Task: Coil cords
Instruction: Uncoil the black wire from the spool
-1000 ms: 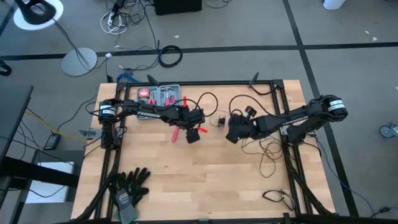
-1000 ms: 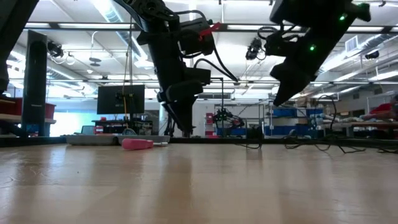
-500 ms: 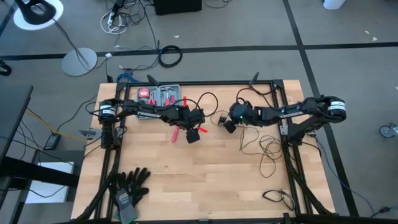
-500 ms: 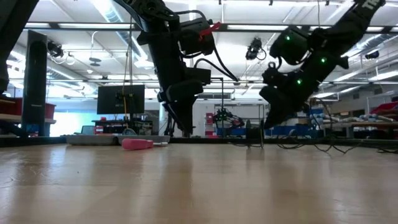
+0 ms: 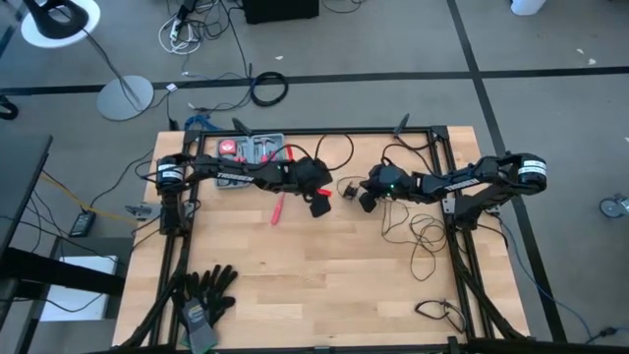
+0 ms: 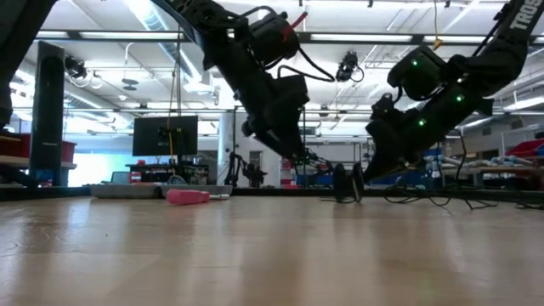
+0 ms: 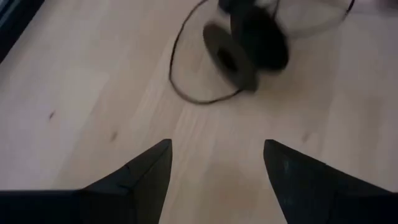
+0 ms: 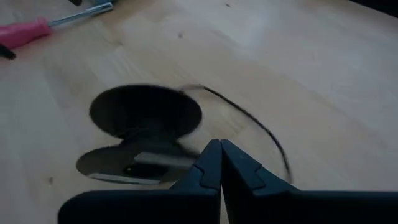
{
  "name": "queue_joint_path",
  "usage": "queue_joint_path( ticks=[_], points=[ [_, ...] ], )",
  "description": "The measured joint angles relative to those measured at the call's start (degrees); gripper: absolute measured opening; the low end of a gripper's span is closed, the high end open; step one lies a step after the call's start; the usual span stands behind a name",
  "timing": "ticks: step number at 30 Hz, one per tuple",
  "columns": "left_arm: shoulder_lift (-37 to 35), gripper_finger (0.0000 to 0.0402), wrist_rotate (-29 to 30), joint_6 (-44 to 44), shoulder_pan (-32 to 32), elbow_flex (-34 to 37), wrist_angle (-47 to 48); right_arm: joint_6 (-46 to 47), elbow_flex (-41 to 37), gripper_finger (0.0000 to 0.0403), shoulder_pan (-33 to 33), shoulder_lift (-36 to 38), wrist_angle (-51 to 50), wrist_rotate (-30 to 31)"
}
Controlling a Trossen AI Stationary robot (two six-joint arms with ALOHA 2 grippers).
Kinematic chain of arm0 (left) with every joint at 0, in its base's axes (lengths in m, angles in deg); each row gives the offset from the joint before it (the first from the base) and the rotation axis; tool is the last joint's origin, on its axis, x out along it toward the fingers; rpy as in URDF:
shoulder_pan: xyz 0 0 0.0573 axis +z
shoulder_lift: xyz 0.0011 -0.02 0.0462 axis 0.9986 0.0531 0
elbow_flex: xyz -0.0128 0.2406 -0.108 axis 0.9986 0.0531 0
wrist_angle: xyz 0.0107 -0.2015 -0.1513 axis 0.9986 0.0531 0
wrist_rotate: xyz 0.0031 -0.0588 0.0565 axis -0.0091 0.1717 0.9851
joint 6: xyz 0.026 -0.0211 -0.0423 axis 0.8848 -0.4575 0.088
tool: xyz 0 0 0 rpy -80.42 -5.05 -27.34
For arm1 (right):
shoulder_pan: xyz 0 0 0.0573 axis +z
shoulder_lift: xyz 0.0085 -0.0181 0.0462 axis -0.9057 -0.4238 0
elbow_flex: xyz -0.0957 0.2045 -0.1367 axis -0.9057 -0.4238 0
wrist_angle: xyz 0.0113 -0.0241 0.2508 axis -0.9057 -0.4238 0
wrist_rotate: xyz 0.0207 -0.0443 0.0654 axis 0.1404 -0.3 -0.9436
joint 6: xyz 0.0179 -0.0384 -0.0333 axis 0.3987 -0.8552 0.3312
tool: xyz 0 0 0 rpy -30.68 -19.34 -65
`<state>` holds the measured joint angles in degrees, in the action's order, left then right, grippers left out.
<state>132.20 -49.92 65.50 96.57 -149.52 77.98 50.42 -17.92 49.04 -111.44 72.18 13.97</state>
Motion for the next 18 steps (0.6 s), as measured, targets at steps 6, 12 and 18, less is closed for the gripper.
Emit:
queue_joint_path(
  ticks=[6,12,18],
  points=[
    [0.0,0.0257,-3.17,-0.15,0.08,0.0,-7.58,0.18,-0.41,0.0001,0.53,0.0,2.33,-0.18],
    [0.04,0.0257,-2.15,0.14,0.14,-0.02,-11.51,2.54,-0.39,0.0001,0.53,-0.26,3.28,-1.23],
    [0.04,0.0257,-2.09,-0.44,0.08,-0.02,-11.26,3.94,-0.38,0.0001,3.06,-3.11,5.77,-3.69]
  ],
)
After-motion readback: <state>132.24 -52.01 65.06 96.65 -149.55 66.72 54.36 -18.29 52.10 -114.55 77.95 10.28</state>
